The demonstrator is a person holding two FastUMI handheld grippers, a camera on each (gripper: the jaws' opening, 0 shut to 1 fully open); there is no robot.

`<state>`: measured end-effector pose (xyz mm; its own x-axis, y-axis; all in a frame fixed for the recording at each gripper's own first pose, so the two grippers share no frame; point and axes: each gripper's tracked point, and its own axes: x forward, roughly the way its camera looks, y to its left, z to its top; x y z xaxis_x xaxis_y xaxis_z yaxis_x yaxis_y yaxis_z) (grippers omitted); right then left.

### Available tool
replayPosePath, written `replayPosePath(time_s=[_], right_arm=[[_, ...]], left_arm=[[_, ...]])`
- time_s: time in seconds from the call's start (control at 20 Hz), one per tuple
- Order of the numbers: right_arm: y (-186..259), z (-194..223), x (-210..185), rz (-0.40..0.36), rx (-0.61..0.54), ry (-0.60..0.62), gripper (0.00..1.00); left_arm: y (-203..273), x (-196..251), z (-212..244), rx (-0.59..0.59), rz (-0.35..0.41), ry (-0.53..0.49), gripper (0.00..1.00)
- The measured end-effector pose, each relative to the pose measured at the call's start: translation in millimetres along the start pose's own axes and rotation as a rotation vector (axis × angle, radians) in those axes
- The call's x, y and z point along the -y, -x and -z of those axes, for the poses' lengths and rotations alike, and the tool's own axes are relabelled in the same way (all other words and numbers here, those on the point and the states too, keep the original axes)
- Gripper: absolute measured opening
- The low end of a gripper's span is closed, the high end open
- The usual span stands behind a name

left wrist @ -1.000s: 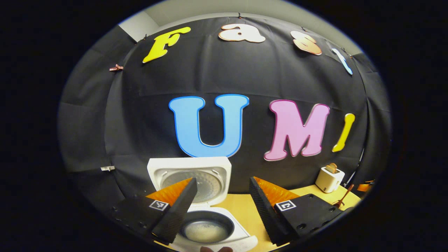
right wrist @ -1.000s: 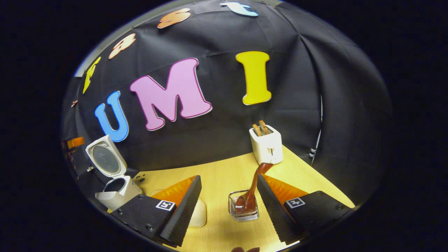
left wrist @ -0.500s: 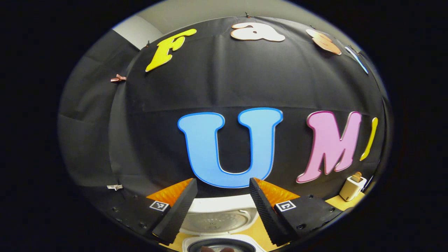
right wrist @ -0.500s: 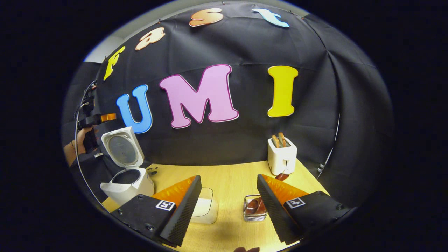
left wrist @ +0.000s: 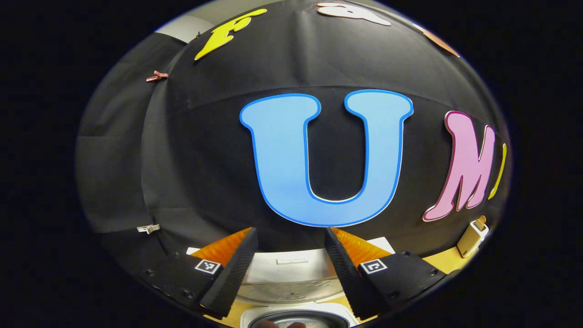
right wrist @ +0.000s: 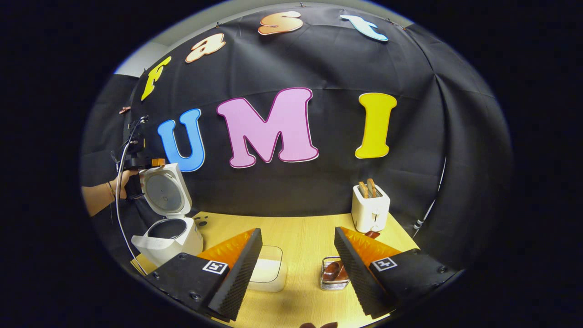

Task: Close the left gripper, press the button to open the rice cooker; take a wooden spoon from the chopstick holder with the right hand, scoop a spoonful of rice and pour it into the rice cooker, then put the wooden spoon back into the chopstick holder.

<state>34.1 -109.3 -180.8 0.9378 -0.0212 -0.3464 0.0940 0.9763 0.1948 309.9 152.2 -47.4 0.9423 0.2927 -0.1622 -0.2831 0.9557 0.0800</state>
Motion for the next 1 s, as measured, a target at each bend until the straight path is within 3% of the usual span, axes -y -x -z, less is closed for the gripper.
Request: replayPosePath(time_s=[0.3,0.65,1.0], right_arm=[[-3.0,-0.4,-2.6,-0.014,-0.003,-0.005,0.98],[1.2,-3.0,-7.9,-0.056,0.011,-0.036,0.98],[3.5,-2.4,-13.1,-0.068,0.006,-0.034,0.98]], left_arm=[[56.5,7.1,18.0,-0.015,0.019,0.011,0.96],[139.1,19.5,74.3,-0.067,0.053,0.081,0.96],[171.5,26.5,121.0,-0.130,0.052,0.047,0.96]])
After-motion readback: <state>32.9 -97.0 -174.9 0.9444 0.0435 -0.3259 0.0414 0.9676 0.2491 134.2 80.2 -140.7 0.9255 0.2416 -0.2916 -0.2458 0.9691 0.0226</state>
